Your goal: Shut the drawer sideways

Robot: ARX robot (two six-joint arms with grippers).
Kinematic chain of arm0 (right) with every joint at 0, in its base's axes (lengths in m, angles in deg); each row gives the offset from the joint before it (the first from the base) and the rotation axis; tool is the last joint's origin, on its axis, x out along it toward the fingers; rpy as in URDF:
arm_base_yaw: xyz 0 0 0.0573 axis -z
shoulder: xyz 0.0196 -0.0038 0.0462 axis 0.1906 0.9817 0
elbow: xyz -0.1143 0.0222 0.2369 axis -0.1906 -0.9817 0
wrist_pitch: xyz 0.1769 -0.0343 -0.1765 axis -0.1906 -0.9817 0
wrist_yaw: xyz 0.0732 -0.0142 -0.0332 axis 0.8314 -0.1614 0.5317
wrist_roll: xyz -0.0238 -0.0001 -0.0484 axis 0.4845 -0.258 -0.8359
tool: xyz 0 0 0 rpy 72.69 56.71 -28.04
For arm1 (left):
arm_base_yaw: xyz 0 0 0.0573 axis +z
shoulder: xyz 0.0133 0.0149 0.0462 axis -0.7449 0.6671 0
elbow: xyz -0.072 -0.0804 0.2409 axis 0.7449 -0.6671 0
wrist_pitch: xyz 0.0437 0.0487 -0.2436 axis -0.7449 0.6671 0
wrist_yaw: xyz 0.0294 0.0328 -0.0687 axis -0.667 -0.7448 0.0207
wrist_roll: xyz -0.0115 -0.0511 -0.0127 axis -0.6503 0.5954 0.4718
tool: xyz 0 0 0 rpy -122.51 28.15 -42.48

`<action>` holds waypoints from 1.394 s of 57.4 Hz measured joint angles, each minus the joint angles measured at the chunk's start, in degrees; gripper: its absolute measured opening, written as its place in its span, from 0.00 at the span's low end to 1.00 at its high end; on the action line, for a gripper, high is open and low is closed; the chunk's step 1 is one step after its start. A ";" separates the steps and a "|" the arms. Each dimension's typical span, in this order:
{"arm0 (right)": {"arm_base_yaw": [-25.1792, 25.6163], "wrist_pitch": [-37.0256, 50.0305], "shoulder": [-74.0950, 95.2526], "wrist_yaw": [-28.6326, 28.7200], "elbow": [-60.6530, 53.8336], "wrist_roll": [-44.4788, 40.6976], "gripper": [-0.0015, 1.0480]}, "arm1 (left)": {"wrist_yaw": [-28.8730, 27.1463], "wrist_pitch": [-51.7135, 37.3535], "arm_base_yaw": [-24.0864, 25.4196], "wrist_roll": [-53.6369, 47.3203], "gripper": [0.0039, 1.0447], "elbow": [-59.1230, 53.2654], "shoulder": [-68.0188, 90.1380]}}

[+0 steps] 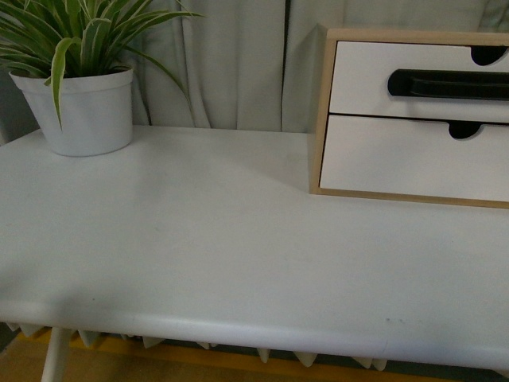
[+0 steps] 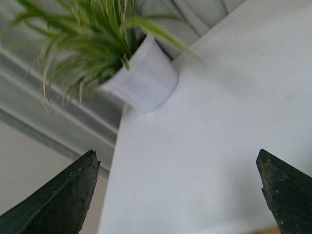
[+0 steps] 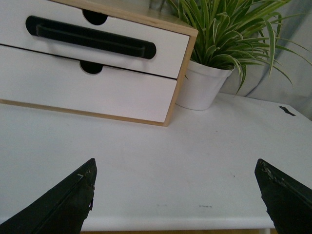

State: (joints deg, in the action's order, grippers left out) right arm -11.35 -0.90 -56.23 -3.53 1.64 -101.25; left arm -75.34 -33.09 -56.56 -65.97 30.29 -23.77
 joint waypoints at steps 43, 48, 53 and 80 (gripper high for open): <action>0.28 0.04 -5.01 12.90 -4.33 13.38 0.01 | 13.42 4.72 8.26 34.32 0.04 -6.86 -15.91; 0.28 0.39 -6.12 12.83 -5.33 13.44 0.01 | 13.44 6.88 8.26 34.51 0.04 -6.86 -18.45; 0.28 0.39 -7.26 12.85 -6.91 13.46 0.01 | 13.49 9.18 8.26 34.58 0.04 -6.86 -20.83; 0.28 0.42 -7.37 12.85 -6.91 13.46 0.01 | 13.49 18.84 8.26 34.69 0.04 -6.86 -30.53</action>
State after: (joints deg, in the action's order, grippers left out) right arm -11.06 -0.48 -63.59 9.32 -5.27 -87.78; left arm -61.85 -14.25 -48.30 -31.28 23.43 -54.30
